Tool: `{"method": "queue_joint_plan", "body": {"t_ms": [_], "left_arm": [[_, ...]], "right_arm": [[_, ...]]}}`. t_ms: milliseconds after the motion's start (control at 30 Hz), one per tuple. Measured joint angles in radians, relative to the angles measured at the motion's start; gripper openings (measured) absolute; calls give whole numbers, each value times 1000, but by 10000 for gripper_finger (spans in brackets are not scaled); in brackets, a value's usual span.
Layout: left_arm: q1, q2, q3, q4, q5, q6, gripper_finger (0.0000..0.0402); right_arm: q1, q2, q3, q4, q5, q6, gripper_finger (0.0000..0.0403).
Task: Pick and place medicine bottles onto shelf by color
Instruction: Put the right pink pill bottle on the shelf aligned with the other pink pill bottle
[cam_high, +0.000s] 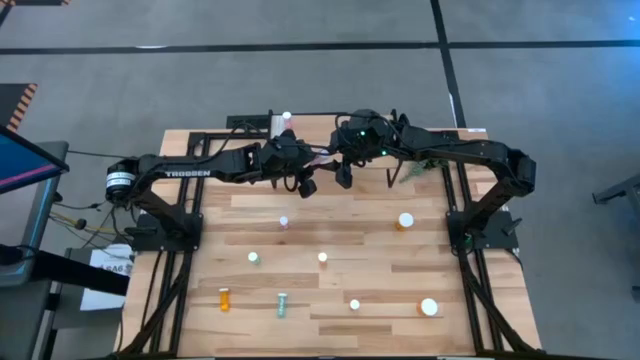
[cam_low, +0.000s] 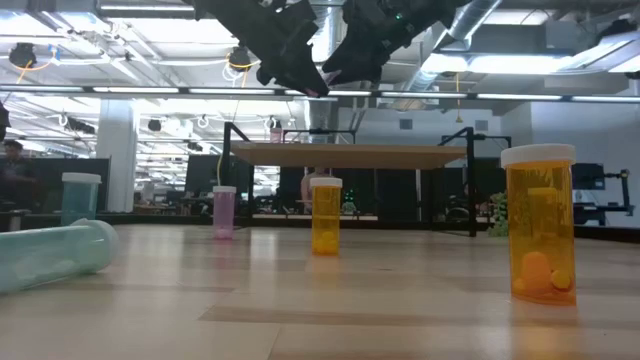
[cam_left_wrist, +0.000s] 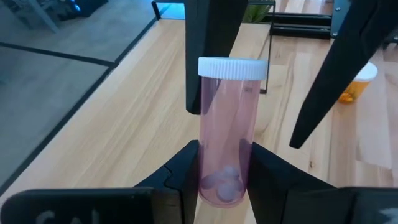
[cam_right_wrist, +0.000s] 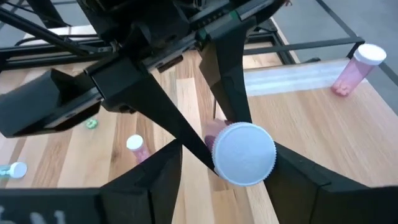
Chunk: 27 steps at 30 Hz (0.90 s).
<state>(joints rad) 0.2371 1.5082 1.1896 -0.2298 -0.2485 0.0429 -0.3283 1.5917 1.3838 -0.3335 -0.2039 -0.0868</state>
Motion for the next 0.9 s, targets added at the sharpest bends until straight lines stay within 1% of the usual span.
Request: {"method": "queue_joint_plan", "body": {"t_ms": [900], "left_arm": [[1, -1, 0, 2, -1, 0, 98]], "right_arm": [[0, 0, 0, 17, -2, -18, 230]]}}
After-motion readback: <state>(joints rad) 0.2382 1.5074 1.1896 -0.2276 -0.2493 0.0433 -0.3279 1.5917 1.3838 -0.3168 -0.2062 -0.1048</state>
